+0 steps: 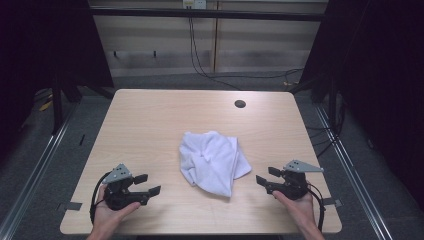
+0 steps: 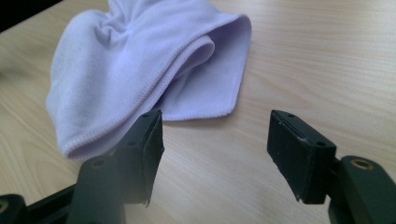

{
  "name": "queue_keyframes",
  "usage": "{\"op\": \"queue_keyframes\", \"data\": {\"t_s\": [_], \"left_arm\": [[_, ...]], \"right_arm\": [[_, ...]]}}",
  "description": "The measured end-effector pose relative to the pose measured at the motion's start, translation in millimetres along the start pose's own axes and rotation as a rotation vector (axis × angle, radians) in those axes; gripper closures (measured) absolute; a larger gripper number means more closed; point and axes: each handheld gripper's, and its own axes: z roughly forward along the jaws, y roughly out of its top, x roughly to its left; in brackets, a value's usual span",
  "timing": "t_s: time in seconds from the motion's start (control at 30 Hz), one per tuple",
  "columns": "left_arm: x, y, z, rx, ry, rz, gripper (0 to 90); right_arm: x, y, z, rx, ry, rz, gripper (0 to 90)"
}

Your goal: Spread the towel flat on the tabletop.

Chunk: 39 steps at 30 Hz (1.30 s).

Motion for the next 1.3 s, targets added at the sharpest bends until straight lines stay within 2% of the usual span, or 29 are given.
{"op": "queue_keyframes", "data": {"t_s": [0.03,0.07,0.13,0.17,0.27,0.33,0.37,0.4,0.43,0.47,0.53,0.57,0.6,0.67,0.7,0.73,0.83,0.93,1.0,1.03,1.17,1.2,1.23,1.27,1.3], "left_arm": [[1.3,0.2,0.1,0.004,-0.025,-0.026,30.6],[2.1,0.3,0.1,0.009,-0.027,-0.042,31.1],[2.5,0.0,-0.3,0.016,-0.022,-0.031,33.2],[2.9,0.2,-0.6,0.015,-0.034,-0.033,33.7],[2.6,0.5,-1.7,0.004,-0.034,-0.035,33.5],[2.1,0.2,-1.2,0.007,-0.012,-0.027,32.3],[2.1,0.2,-1.2,0.007,-0.012,-0.027,31.2],[2.3,0.1,-0.9,0.012,-0.010,-0.021,31.2],[1.6,0.0,-1.2,0.008,0.003,-0.016,30.7],[1.6,0.3,-1.9,0.004,-0.002,-0.019,30.5],[1.0,0.6,-2.4,-0.002,0.000,-0.022,30.4],[1.0,0.9,-2.3,-0.001,0.004,-0.014,30.3],[1.2,1.2,-2.1,-0.001,0.010,-0.006,30.2],[-0.1,1.9,-3.1,-0.020,0.053,0.009,31.7],[0.2,2.5,-3.8,-0.023,0.057,0.018,31.2],[1.2,2.7,-3.8,-0.025,0.042,0.009,30.7],[1.7,1.9,-4.8,-0.027,0.038,0.001,30.7],[2.0,1.0,-5.5,-0.026,0.017,-0.018,30.7],[1.7,0.8,-4.1,-0.009,0.030,-0.003,30.7],[2.1,1.0,-4.0,-0.011,0.014,-0.009,30.6],[0.0,2.0,-2.5,-0.004,0.029,0.019,30.1],[-0.6,1.9,-1.9,-0.002,0.033,0.025,30.0],[-0.6,1.9,-1.9,-0.002,0.033,0.025,30.1],[-1.5,1.9,-1.5,0.000,0.032,0.032,30.1],[-2.6,2.1,-1.7,0.001,0.033,0.039,30.0]], "right_arm": [[0.0,-0.8,0.1,0.007,0.000,-0.006,37.1],[0.5,-1.7,-0.1,0.014,-0.006,-0.009,37.9],[2.1,-3.1,-1.1,0.018,0.003,-0.017,41.1],[2.7,-3.2,-1.6,0.020,0.010,-0.013,41.7],[3.7,-1.9,-2.2,0.030,0.035,-0.019,44.0],[3.8,-0.1,-2.3,0.046,0.032,-0.050,45.2],[3.8,-0.1,-2.3,0.046,0.032,-0.050,45.2],[4.4,3.9,-2.0,0.076,-0.003,-0.110,45.6],[-1.0,10.1,1.7,0.085,0.026,-0.091,45.7],[-4.0,13.8,4.9,0.081,0.055,-0.075,46.5],[-3.9,21.0,13.2,0.074,0.073,-0.078,46.3],[-2.8,25.0,18.0,0.082,0.092,-0.089,46.2],[-1.1,28.7,22.8,0.087,0.089,-0.108,45.5],[-0.4,34.7,33.4,0.093,0.116,-0.119,43.4],[-1.1,36.8,39.1,0.099,0.130,-0.116,41.8],[-1.9,38.8,44.8,0.108,0.140,-0.120,40.6],[-3.5,44.9,59.3,0.115,0.157,-0.096,36.3],[-2.7,52.2,72.7,0.112,0.162,-0.107,33.2],[-1.9,54.8,77.3,0.106,0.166,-0.099,31.4],[-1.1,60.7,88.0,0.093,0.174,-0.087,28.3],[2.7,65.0,111.1,0.113,0.181,-0.094,23.6],[4.7,63.4,118.8,0.134,0.172,-0.101,24.5],[4.7,63.4,118.8,0.134,0.172,-0.101,24.5],[7.3,60.5,126.5,0.154,0.168,-0.116,30.1],[12.1,52.9,136.0,0.167,0.209,-0.136,51.9]]}}
